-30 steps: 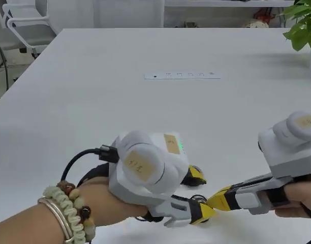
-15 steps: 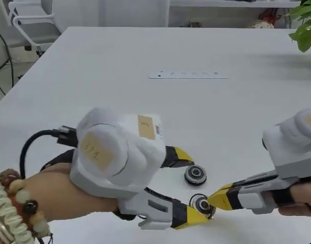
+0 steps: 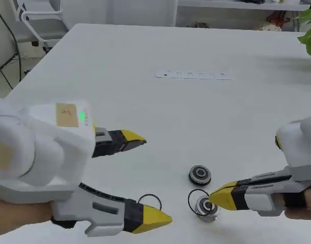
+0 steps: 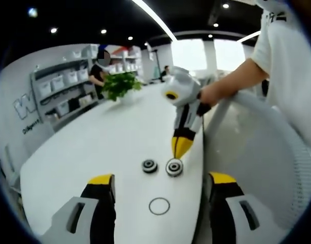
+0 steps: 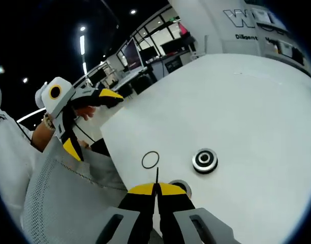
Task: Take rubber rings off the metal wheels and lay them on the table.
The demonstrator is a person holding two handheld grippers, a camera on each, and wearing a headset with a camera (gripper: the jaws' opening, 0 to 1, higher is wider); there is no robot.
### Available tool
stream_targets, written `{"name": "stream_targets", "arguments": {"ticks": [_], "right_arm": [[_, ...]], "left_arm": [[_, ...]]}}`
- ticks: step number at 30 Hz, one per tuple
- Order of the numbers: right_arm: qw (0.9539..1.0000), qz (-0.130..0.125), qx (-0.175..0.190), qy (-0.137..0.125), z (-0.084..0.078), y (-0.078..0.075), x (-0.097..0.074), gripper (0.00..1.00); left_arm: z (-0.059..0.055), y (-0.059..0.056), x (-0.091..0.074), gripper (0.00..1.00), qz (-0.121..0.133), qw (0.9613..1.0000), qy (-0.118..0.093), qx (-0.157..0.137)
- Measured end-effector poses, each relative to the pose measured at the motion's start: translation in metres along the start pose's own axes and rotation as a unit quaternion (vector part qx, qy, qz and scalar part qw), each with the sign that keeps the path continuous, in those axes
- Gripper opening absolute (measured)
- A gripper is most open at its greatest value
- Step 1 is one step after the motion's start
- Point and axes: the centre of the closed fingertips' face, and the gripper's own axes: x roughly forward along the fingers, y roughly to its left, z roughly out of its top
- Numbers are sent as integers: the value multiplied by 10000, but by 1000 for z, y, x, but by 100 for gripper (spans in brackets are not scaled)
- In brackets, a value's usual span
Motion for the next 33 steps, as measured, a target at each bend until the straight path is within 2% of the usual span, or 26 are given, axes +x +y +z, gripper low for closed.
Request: {"name": "stream_targets", "arguments": {"ticks": [4,8,14,17,24,33], "right_arm": [[10000,-16,-4,-97,6,0,-5,0],[9998,21,-36,-171,14,4,-11,0],[9994,189,-151,-240,26,19,-17,0],[9994,227,-234,-150,27,24,-16,0],[9982,375,-462,-96,42,36,-10,0],[9978,420,-512,25,50,36,9,0]], "left_arm": [[-6,1,-13,78,116,9999,-15,-118],[-13,7,-25,79,302,9991,-49,-293],[-19,16,-38,81,515,9970,-160,-562],[-23,17,-39,80,558,9959,-192,-692],[-34,9,-35,80,476,9947,-156,-893],[-43,6,-37,79,515,9937,-40,-997]]}}
